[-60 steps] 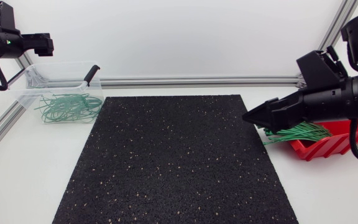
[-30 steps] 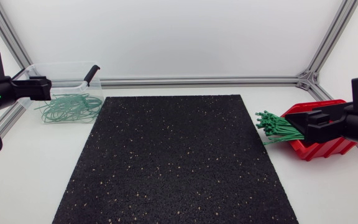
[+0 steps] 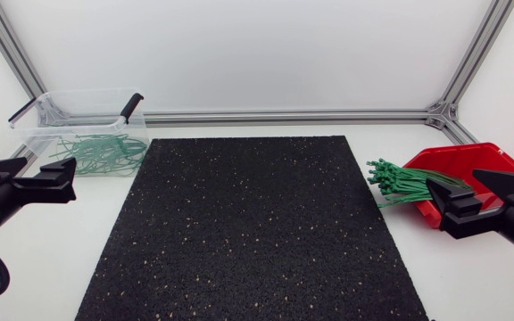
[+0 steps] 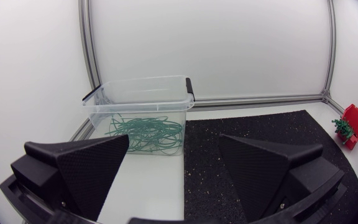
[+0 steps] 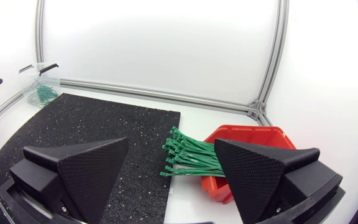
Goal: Take a green cable tie from the red box, thread the tail through the head to close it, then place it in the transparent bin on the left.
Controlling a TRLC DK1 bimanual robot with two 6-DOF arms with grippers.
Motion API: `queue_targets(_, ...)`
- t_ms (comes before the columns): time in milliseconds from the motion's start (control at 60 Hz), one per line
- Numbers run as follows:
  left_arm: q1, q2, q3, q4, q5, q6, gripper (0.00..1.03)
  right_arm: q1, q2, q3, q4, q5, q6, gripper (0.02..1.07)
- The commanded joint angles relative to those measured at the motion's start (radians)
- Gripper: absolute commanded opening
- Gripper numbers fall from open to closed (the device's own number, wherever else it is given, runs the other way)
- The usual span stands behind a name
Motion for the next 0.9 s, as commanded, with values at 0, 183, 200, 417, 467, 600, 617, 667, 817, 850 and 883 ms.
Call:
queue_targets(0, -0.01, -0.09, -0.064, 0.018, -0.007, -0.027, 1.0, 0.019, -0.045, -0.055, 0.037, 0.024, 0.032, 1.02)
queue_targets(183, -0.022, -0.199, -0.139, 0.02, -0.005, -0.034, 1.0, 0.053, -0.137, -0.148, 0.108, 0.079, 0.069, 1.02)
queue_targets(200, -0.023, -0.208, -0.145, 0.02, -0.005, -0.035, 1.0, 0.056, -0.146, -0.157, 0.114, 0.084, 0.073, 1.02)
queue_targets(417, -0.035, -0.319, -0.228, 0.023, -0.002, -0.044, 1.0, 0.097, -0.256, -0.268, 0.199, 0.149, 0.118, 1.02)
queue_targets(467, -0.038, -0.344, -0.247, 0.024, -0.001, -0.046, 1.0, 0.106, -0.281, -0.293, 0.219, 0.164, 0.128, 1.02)
queue_targets(600, -0.045, -0.409, -0.295, 0.026, 0.001, -0.052, 1.0, 0.13, -0.346, -0.358, 0.269, 0.203, 0.155, 1.02)
queue_targets(617, -0.046, -0.418, -0.301, 0.026, 0.001, -0.053, 1.0, 0.133, -0.354, -0.367, 0.275, 0.207, 0.158, 1.02)
queue_targets(667, -0.049, -0.444, -0.32, 0.027, 0.002, -0.055, 1.0, 0.143, -0.38, -0.392, 0.295, 0.223, 0.169, 1.02)
queue_targets(817, -0.057, -0.518, -0.376, 0.029, 0.004, -0.061, 1.0, 0.149, -0.396, -0.409, 0.307, 0.232, 0.175, 1.02)
queue_targets(850, -0.059, -0.536, -0.388, 0.029, 0.004, -0.063, 1.0, 0.149, -0.396, -0.409, 0.307, 0.232, 0.175, 1.02)
queue_targets(883, -0.061, -0.55, -0.399, 0.03, 0.005, -0.064, 1.0, 0.149, -0.396, -0.409, 0.307, 0.232, 0.175, 1.02)
